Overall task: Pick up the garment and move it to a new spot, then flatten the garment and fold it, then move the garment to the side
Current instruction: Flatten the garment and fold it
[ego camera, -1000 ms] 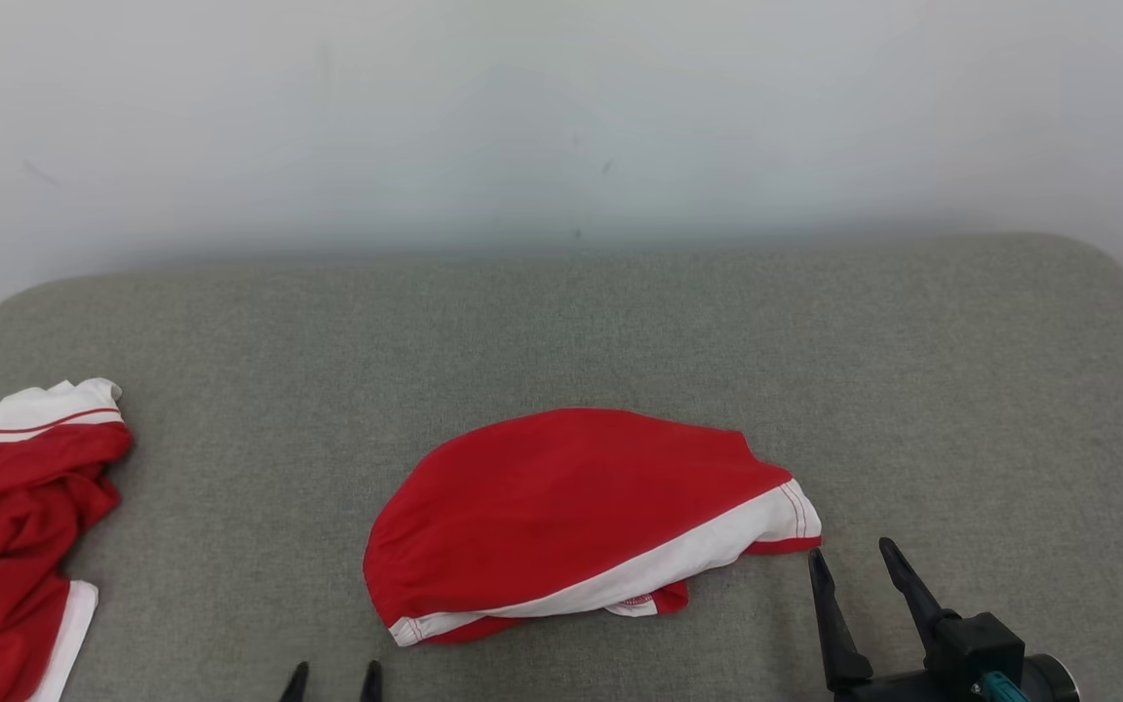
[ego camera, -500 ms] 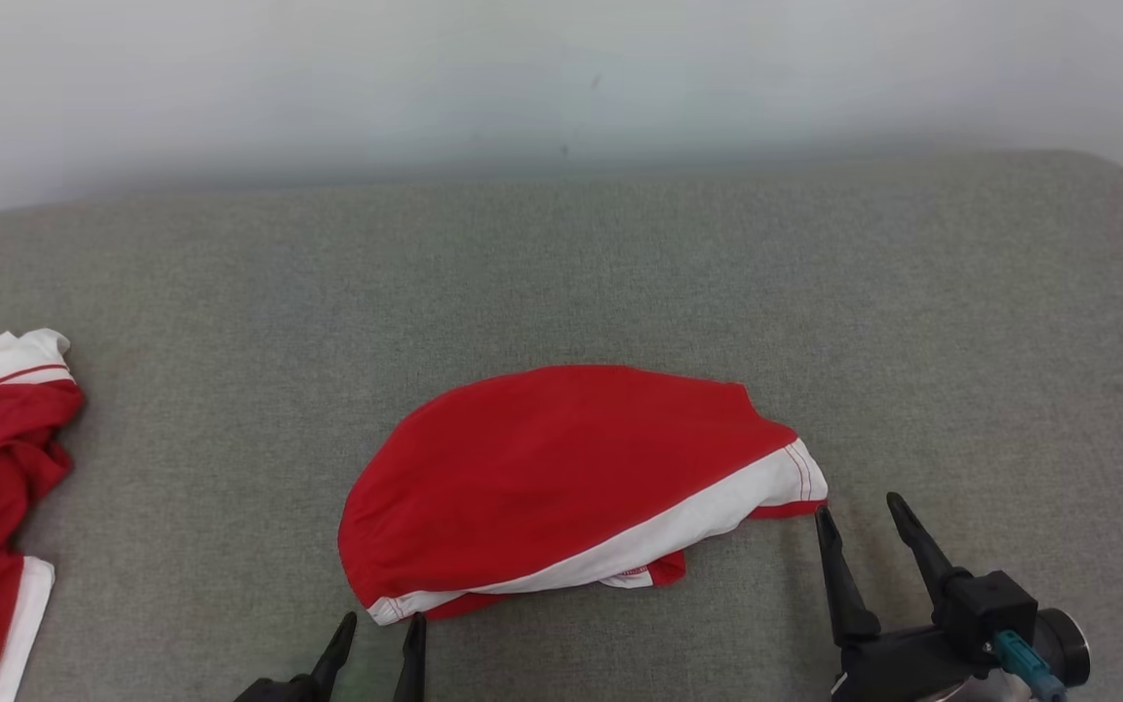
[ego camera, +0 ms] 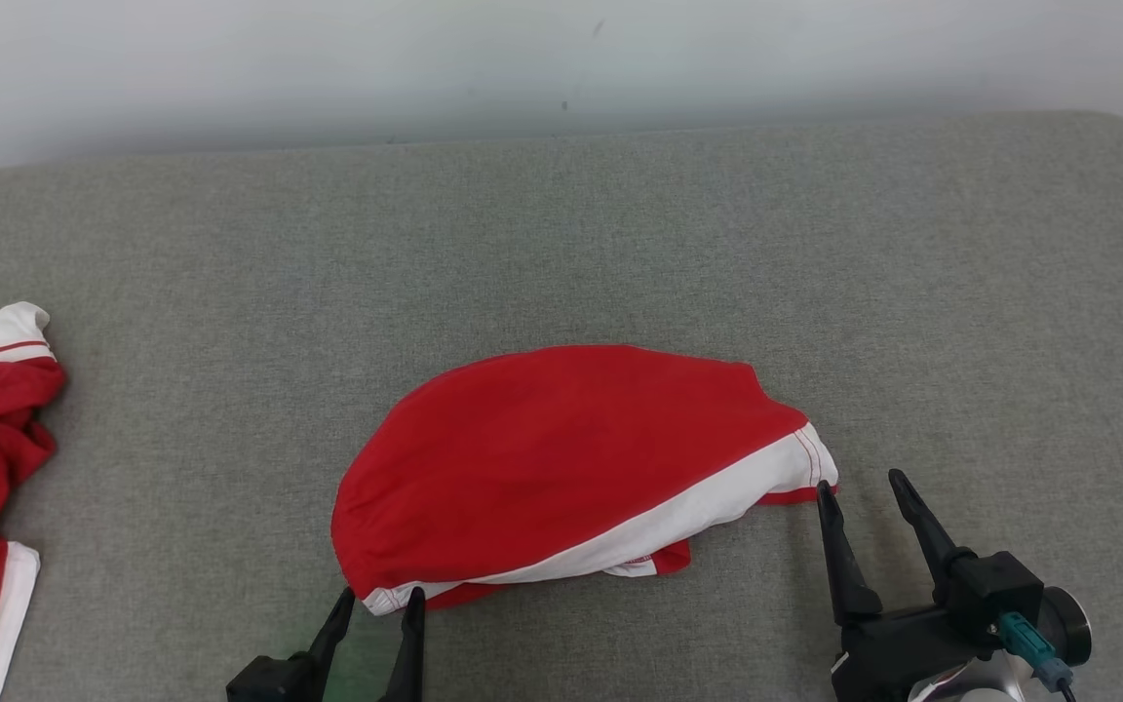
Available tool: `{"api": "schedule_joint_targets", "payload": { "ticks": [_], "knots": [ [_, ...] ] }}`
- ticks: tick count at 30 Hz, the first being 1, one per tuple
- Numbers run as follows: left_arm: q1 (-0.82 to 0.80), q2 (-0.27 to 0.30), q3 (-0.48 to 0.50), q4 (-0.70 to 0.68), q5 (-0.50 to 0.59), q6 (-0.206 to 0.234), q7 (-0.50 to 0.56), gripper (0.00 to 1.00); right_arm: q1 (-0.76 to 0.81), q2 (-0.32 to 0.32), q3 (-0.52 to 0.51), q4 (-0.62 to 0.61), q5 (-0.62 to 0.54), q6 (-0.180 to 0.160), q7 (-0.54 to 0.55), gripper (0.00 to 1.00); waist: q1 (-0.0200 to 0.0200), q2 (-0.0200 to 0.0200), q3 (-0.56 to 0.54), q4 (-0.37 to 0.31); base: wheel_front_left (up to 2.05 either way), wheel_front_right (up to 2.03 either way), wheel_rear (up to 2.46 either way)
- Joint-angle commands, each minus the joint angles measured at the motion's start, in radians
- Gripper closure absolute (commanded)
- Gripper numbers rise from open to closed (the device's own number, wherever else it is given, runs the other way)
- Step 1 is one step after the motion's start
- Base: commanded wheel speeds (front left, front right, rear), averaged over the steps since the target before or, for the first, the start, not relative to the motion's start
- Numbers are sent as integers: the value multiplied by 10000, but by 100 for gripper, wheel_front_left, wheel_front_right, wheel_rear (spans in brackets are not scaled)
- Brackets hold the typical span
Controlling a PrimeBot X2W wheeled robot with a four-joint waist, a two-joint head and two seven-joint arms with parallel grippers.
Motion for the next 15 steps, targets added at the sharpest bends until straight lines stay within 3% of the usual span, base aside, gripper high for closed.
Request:
{"api": "schedule_joint_targets", "payload": {
  "ticks": [1,4,7,8,9,15],
  "knots": [
    [67,4,29,-34,71,9,-34,3,-18,-12,9,-39,66,32,-5,0,-2,-1,12,34,0,0,0],
    [91,4,17,-71,59,9,-34,16,-20,2,30,-28,70,32,-5,0,-2,-1,20,71,0,0,0],
    [97,4,28,-96,51,8,-34,61,-43,26,40,-21,80,32,-5,0,-2,-1,33,95,0,0,0],
    [96,4,23,-94,25,8,-34,84,-49,28,40,-24,86,32,-5,0,-2,-1,35,102,0,0,0],
    [87,4,11,-83,13,8,-34,98,-56,28,42,-23,91,32,-5,0,-2,-1,39,108,0,0,0],
    [-109,10,160,-101,50,9,-34,100,-118,-31,54,23,182,32,-5,0,-2,-1,50,144,0,0,0]
  ]
}}
